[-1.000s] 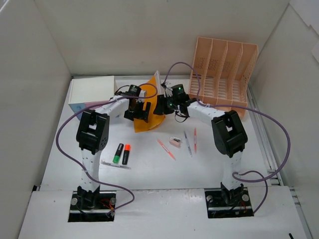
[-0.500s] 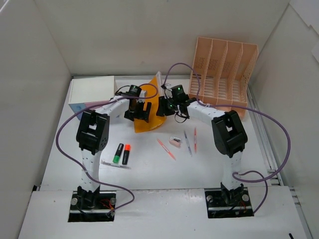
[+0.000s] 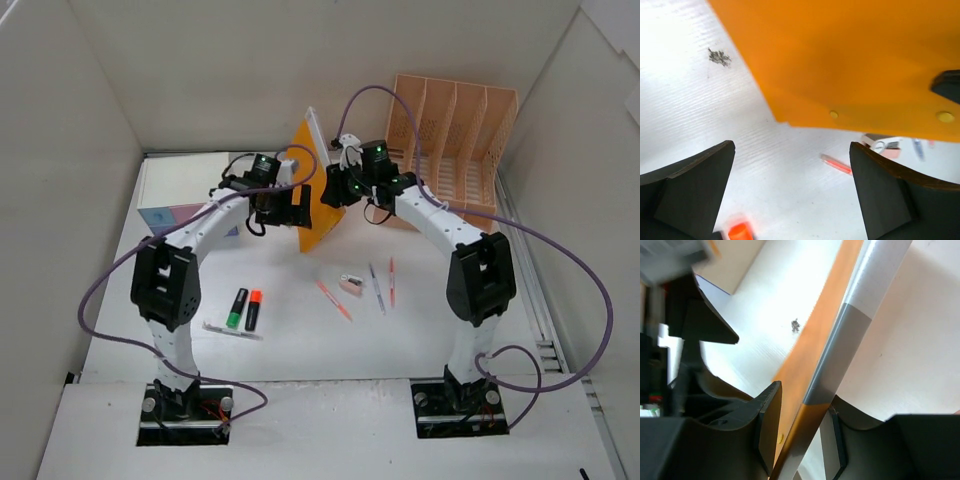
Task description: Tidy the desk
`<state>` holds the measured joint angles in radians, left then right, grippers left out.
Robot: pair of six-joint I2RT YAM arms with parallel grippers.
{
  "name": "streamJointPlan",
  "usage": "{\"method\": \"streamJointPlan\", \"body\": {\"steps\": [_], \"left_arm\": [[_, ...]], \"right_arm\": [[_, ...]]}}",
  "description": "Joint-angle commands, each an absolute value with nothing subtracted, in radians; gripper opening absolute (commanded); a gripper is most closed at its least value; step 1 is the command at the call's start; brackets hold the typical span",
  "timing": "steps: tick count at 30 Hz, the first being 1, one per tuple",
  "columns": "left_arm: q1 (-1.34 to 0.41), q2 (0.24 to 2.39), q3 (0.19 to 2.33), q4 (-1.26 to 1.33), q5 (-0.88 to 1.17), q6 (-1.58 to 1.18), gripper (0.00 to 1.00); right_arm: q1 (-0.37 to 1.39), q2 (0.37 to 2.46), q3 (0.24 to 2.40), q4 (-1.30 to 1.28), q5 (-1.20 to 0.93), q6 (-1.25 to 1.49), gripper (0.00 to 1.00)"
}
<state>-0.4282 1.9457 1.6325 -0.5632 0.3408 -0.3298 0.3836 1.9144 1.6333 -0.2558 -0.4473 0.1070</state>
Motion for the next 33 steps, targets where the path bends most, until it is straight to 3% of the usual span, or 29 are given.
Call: {"method": "streamJointPlan", "body": {"steps": [1, 14, 33], "left_arm": [[-0.388, 1.794, 1.657, -0.538, 0.353, -0.376, 0.95], [-0.241, 1.605, 1.401, -0.364, 0.495, -0.54, 0.95], [-0.242, 1.608, 1.347, -0.046, 0.686, -0.735, 0.95]], "right_arm": [[0.384, 1.822, 1.684, -0.229, -0.477, 0.054, 0.0], [0.374, 1.815, 1.769, -0.227, -0.502, 0.078, 0.0], [0.253, 1.62, 1.916, -0.163, -0.489, 0.089, 0.0]]}}
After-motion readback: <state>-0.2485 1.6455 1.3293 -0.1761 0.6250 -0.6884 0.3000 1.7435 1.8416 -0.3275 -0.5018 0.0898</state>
